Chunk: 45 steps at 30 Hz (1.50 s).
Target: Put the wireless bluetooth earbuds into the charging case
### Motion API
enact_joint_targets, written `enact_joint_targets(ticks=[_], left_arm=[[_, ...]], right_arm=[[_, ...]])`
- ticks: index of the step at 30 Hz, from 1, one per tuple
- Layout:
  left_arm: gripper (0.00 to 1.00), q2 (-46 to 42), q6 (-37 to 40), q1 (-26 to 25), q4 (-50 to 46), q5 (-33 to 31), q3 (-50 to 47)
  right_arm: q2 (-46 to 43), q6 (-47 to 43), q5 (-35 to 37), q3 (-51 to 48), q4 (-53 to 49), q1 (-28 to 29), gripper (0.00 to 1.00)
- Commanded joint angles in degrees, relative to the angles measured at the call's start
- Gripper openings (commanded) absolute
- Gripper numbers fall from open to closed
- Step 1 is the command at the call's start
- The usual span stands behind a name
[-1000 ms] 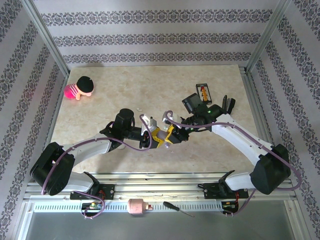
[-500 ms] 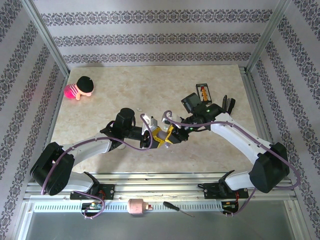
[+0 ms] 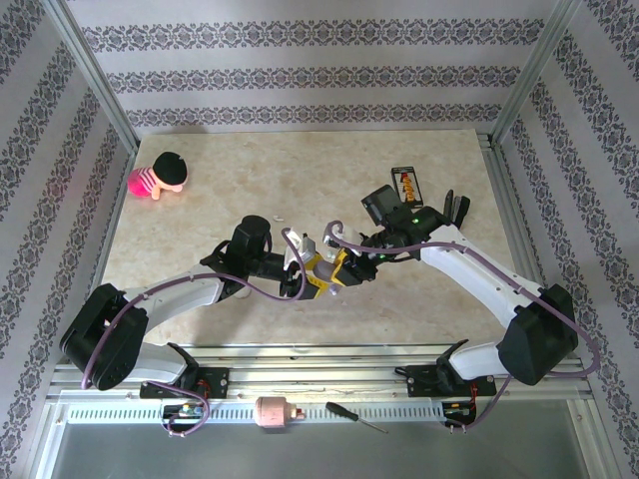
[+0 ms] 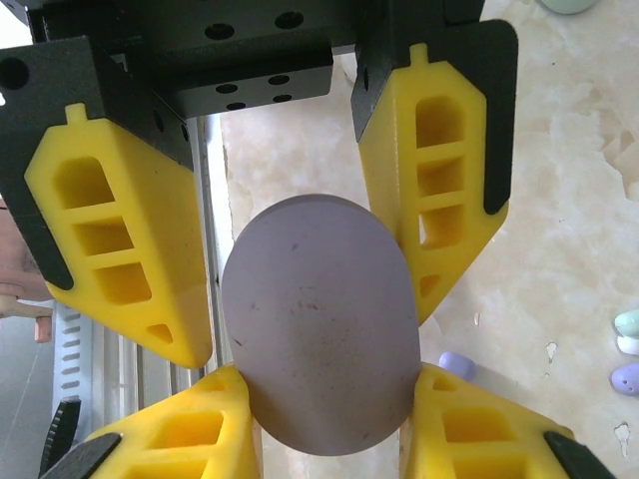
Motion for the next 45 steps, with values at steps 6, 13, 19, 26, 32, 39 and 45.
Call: enact_joint_targets(ticks=[6,13,19,26,32,39,45], left_arm=[[0.57,-0.35,2.29,-1.02,-2.09,0.98,1.01],[0.52,-0.69,2.04,-1.0,-1.68,0.59,0.47],[0.42,-1.4,1.6,-1.0,-1.07,0.86,0.09],[0.31,-1.62,1.1,-1.0,-0.19,1.26,-0.12],[0.28,-1.73,-0.71,-1.0,3.17,1.74,-0.76],[0.27,-1.91,-1.85,-1.02,4.37,2.36,-0.93],[0.27,-1.73,-4.02,-1.0,6.04,2.28,-0.7]], right_arm=[[-1.15,-1.81,-0.24,1.91,-1.33,0.0,0.27],[-1.83,-1.83,-0.85,1.26,-1.36,-0.04,0.26],[-1.98,-1.58,-0.64,0.64,-1.17,-0.03,0.26],[-2.5,-1.2,0.15,0.38,-0.36,-0.03,0.3],[-3.81,0.06,1.97,-1.67,4.1,-0.04,0.6],[-4.71,0.75,4.69,-2.68,6.68,-0.3,0.69],[-4.53,0.87,3.54,-3.2,7.4,-0.3,0.74]])
